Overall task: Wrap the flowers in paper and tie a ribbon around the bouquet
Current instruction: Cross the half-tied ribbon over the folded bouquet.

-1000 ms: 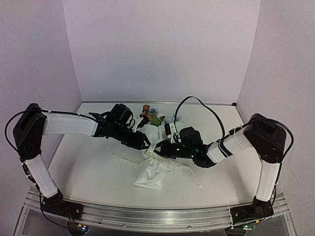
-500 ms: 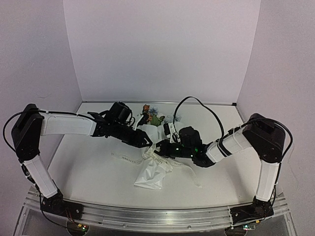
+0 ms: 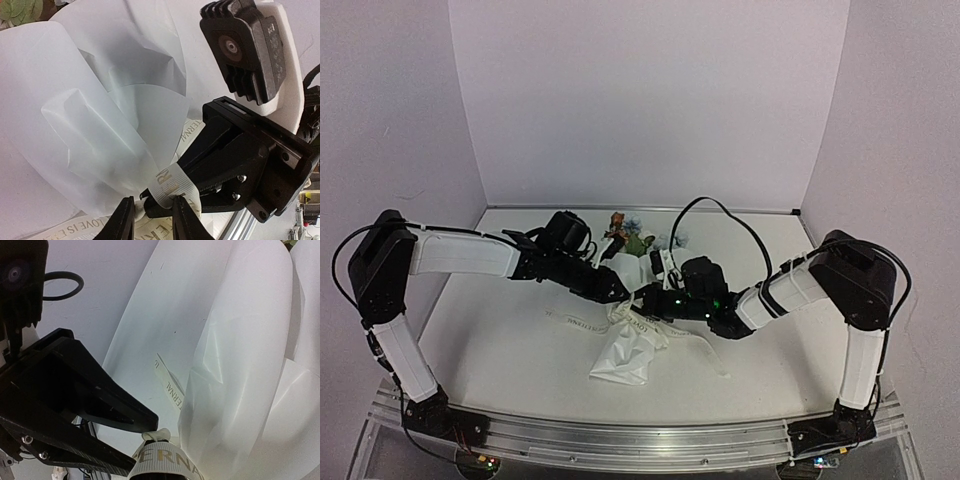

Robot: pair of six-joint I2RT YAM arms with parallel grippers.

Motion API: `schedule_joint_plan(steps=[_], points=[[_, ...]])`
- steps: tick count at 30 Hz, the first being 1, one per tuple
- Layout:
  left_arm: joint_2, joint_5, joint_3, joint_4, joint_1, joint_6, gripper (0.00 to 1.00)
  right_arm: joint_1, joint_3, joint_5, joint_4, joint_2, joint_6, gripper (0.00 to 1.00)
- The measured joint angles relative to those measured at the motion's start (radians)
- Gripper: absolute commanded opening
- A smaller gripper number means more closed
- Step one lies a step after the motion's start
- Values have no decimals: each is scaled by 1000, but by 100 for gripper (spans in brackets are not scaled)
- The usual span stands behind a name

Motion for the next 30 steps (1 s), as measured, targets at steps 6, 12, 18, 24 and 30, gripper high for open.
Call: schedule_joint_plan(steps=[6,12,18,24,30], points=[[4,2,0,4,1,-15,8,-2,0,11,-4,0,0,0],[4,-24,0,5,4,-22,0,-2,0,21,-8,0,0,1],[2,-58,-5,16,3,-24,0,-2,-17,34,-4,-4,8,16],[-20,-87,-33,35,3,-24,0,-2,-86,54,-41,-76,10,23],[-34,-95,-40,48,-5,-25,0,0,-126,79,-103,-181,-11,30]])
